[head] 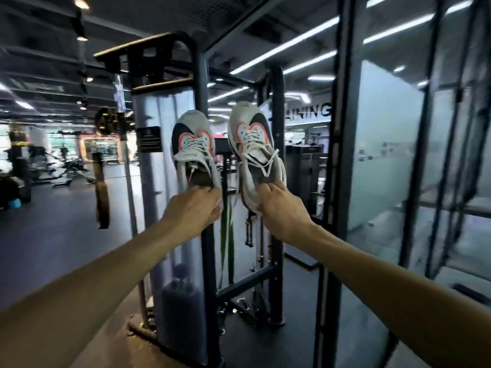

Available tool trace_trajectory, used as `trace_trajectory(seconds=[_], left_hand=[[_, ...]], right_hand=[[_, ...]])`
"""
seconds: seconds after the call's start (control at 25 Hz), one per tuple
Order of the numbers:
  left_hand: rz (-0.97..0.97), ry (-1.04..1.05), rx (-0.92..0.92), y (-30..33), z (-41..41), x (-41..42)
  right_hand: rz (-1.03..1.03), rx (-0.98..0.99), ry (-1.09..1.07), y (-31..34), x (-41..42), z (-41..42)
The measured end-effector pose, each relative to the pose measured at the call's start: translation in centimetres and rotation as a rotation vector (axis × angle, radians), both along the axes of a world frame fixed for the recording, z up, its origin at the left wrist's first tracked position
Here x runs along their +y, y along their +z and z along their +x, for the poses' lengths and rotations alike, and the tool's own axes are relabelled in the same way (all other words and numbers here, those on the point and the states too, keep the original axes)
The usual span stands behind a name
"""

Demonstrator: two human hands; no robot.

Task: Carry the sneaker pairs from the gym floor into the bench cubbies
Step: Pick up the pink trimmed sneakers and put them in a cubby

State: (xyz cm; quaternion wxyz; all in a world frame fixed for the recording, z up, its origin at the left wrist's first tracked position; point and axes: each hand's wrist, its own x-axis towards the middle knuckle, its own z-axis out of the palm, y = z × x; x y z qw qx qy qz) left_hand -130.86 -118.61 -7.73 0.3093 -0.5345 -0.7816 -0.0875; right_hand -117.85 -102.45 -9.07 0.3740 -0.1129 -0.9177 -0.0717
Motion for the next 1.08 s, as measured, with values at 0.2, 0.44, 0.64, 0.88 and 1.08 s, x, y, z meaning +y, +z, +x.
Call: trace_trajectory(seconds=[0.2,0.44,0.64,0.88,1.08], left_hand=[[0.022,-0.276,0.035,0.8,10.0,4.3],[0.077,-0.563,0.027,-0.8,25.5,9.4],[0.056,-0.809,-0.029,-0.8,41.3,13.5],[0.085,-1.063,-0.011,-0.8,60.7,18.5],[0.098,-1.179,-0.025,-1.1,76.4,22.6]], right_hand=[[-0.032,0.050,-0.241,0.6,0.7,14.0],[-0.054,0.086,-0.573,-1.4,-1.3,33.0],[-0.065,0.121,-0.858,-1.6,-2.7,49.9],[-0.057,0.144,-1.071,-1.4,-3.0,68.5],[-0.004,0.097,-1.144,-1.0,-2.0,83.2]])
